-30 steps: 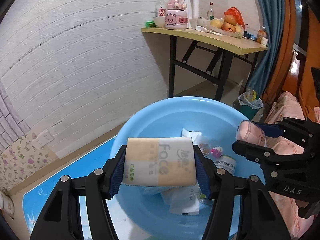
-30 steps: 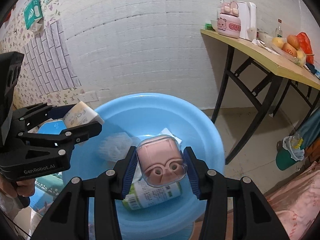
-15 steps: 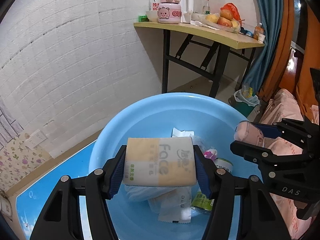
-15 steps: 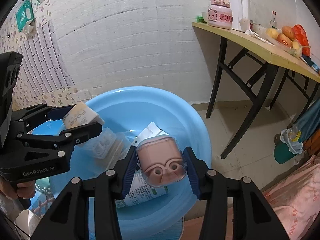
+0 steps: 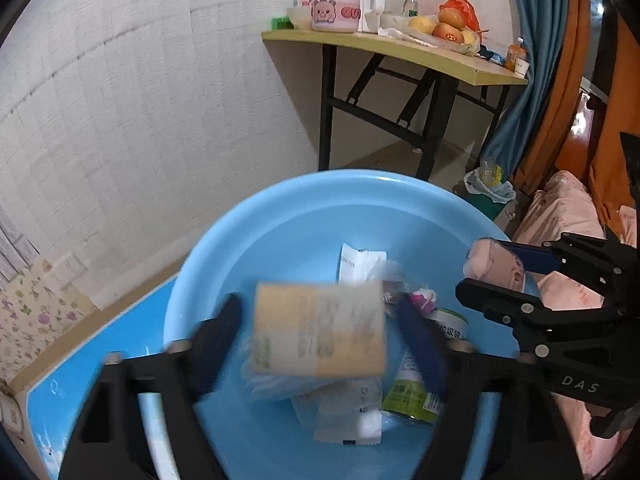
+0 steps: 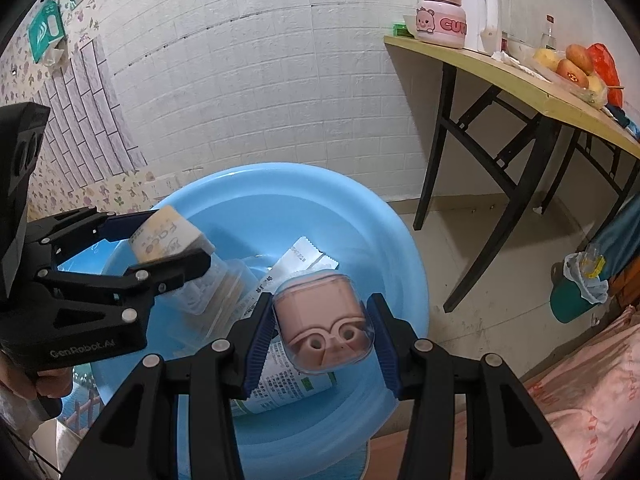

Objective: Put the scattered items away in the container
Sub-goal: 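Open the left tool to drop the tissue pack while the right tool releases the pink case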

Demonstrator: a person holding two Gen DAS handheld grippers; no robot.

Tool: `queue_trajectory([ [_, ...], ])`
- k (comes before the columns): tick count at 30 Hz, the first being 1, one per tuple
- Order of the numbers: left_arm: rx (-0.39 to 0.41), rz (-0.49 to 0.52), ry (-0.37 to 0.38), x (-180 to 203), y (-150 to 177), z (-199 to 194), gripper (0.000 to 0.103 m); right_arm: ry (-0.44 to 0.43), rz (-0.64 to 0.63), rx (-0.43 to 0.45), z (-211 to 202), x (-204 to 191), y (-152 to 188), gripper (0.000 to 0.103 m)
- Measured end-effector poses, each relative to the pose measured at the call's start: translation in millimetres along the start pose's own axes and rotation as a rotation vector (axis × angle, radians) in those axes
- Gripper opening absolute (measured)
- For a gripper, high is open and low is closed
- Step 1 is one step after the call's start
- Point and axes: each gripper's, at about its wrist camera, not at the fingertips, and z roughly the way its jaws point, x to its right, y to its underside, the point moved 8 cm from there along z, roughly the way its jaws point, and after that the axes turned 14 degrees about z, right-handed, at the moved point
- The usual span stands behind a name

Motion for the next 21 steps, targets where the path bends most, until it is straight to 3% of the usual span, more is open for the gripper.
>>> queue_trajectory([
  [21,0.021,0.014,-0.024,-5.8,5.1,-12.4,0.088,0.004,-0.018,-0.011,-0.9,-9.7,3.0,0.048],
])
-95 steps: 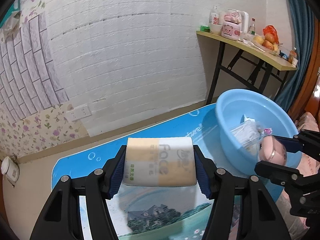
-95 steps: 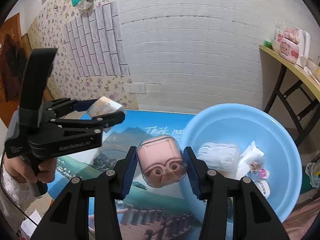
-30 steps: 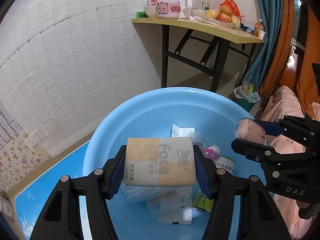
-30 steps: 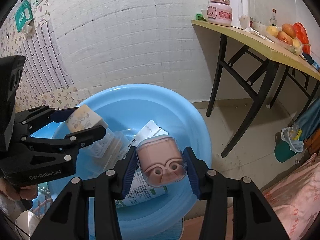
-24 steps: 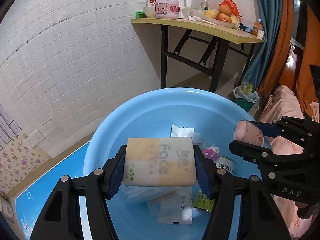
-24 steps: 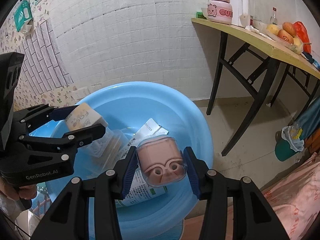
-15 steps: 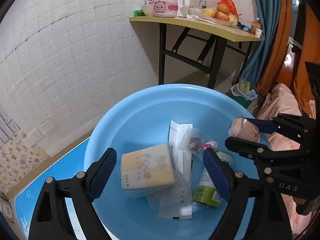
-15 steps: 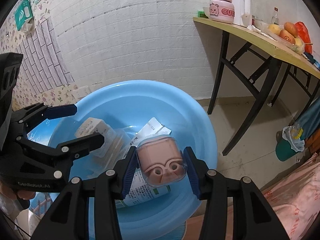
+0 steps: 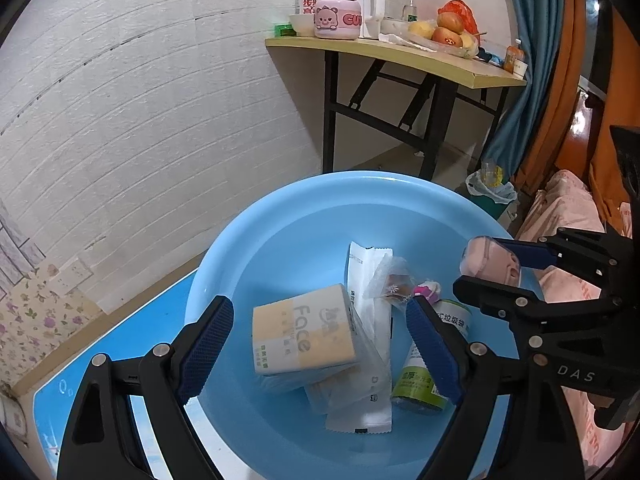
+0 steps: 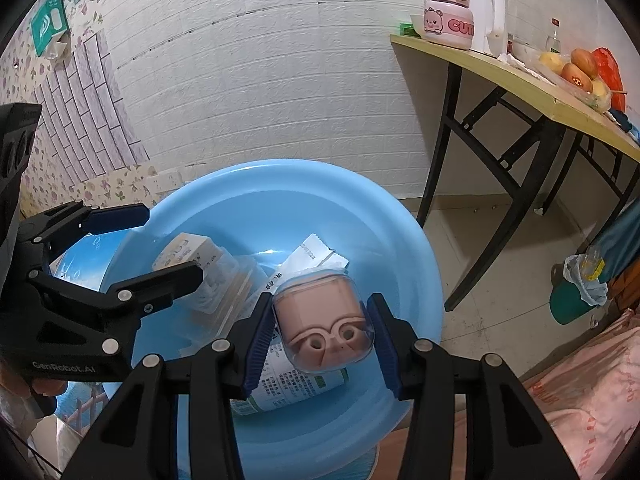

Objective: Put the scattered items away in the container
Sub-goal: 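Open the left tool to drop the tissue pack while the right tool releases the pink case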

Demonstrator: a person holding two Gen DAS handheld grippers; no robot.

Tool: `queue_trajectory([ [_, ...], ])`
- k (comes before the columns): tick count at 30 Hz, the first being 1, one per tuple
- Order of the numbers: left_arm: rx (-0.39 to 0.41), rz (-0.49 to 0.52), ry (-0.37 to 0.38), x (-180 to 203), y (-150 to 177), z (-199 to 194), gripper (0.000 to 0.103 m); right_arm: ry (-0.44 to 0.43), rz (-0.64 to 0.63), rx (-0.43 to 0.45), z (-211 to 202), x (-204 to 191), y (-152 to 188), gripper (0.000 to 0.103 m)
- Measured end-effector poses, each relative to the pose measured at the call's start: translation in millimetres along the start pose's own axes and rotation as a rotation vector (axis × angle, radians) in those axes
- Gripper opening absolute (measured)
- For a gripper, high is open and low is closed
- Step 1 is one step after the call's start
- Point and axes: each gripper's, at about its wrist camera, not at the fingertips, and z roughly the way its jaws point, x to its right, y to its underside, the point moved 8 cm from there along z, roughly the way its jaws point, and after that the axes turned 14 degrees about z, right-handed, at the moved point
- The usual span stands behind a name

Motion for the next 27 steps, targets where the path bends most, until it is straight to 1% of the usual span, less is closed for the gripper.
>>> queue_trajectory([
  [15,0.007,-0.015,-0.009,-8,6,-4,0.088,0.012,-0.020,-0.009,5,-7,1,0.048],
  [18,0.005,-0.018,-0.011,-10,9,-4,0.088,0.031,-0.055,-0.012,7,-12,4,0.048],
  [19,0.003,-0.021,-0.011,-10,9,-4,0.088,0.053,-0.076,-0.012,9,-13,5,0.053],
  [20,0.003,-0.023,-0.012,-11,10,-4,0.088,0.069,-0.095,-0.008,9,-15,6,0.060],
  [21,0.004,-0.027,-0.012,-11,10,-4,0.088,0.074,-0.105,0.002,8,-16,6,0.076],
  [22,0.008,-0.036,-0.009,-12,10,-5,0.088,0.069,-0.104,0.019,6,-17,6,0.083],
  [24,0.012,-0.046,-0.007,-14,9,-6,0.088,0.067,-0.100,0.038,2,-19,5,0.083],
  [27,0.013,-0.044,-0.013,-15,9,-7,0.088,0.052,-0.085,0.027,3,-19,5,0.083],
])
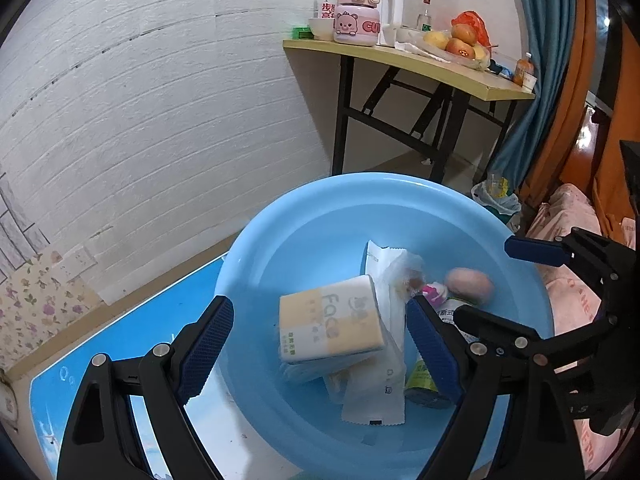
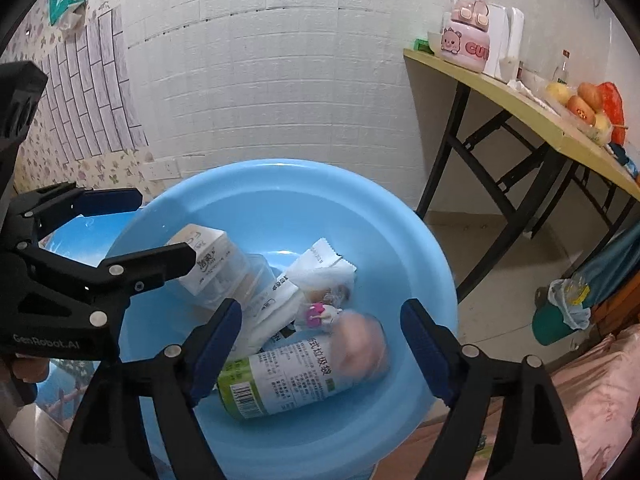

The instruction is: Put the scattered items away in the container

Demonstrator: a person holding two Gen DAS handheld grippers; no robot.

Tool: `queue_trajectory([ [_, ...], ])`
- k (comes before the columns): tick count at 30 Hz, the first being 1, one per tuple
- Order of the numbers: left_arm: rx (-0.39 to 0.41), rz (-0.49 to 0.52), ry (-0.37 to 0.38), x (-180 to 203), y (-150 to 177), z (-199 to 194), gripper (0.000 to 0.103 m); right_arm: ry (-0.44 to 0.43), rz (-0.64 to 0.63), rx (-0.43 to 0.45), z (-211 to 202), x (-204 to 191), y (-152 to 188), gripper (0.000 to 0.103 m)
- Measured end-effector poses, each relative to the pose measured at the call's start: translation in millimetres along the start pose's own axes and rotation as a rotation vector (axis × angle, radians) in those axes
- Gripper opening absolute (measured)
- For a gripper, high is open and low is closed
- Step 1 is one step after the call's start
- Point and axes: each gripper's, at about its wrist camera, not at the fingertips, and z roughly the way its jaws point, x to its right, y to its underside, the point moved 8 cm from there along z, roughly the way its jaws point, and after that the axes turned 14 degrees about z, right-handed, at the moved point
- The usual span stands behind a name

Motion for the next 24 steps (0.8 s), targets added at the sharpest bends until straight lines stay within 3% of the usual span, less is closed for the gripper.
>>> queue_trajectory([
  [16,-0.013,-0.012,0.008,-1,3,-7,0.088,0.011,0.032,-0.012,-1,4,0,0.083],
  [24,-0.049,0.001,-0.027,-2,-3,-18,0.092,0.005,0.080,-0.038,-6,5,0,0.083],
])
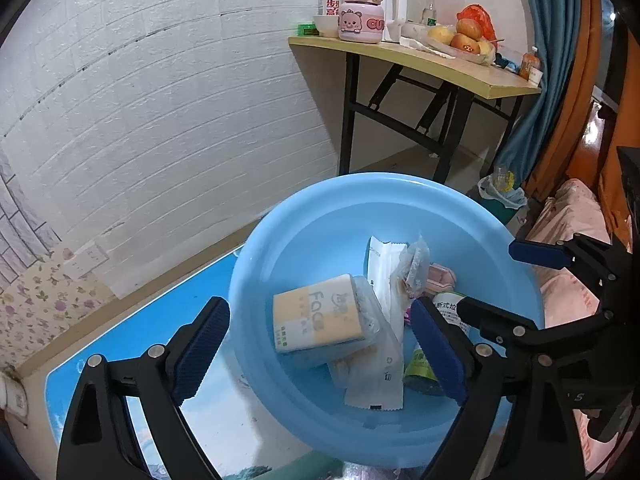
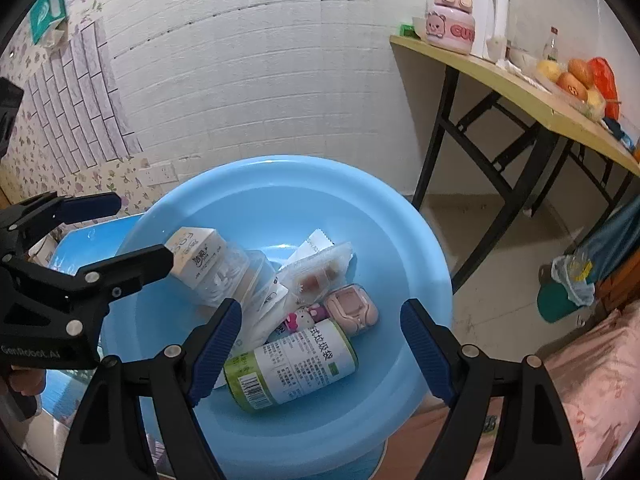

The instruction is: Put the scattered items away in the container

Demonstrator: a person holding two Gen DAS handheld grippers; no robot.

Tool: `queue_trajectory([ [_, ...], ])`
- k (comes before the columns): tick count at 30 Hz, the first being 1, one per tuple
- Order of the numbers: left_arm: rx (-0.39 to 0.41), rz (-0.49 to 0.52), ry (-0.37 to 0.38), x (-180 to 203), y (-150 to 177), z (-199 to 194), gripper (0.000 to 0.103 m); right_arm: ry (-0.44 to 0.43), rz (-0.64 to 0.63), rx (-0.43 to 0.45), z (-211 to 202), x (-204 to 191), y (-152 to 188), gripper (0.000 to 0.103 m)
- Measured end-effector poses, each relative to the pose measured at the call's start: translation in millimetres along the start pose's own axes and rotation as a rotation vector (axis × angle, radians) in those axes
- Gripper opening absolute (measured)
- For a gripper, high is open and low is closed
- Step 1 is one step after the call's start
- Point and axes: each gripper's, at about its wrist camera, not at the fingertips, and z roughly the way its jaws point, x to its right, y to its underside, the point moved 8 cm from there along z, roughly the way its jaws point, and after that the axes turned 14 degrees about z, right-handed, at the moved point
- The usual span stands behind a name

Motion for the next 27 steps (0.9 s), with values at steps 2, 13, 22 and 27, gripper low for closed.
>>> queue_trajectory([
  [2,-0.012,0.002,-0.007,-1,0,-1,0.093,-0.010,0.024,-0.004,-2,1,-2,0.083],
  [13,-0.090,-0.026,-0.018,-10,6,-5,0.098,0.000,0.087,-0.027,-12,-2,-9,0.086],
  [22,-0.139,-0.034,-0.012,-17,8,-12,0.098,0.021,0.128,-0.048,-20,0,-15,0.097],
  [27,-0.159,-0.012,-0.027,-20,6,-16,0.098,-0.003,0.163,-0.123,-22,-3,-15,0.103],
])
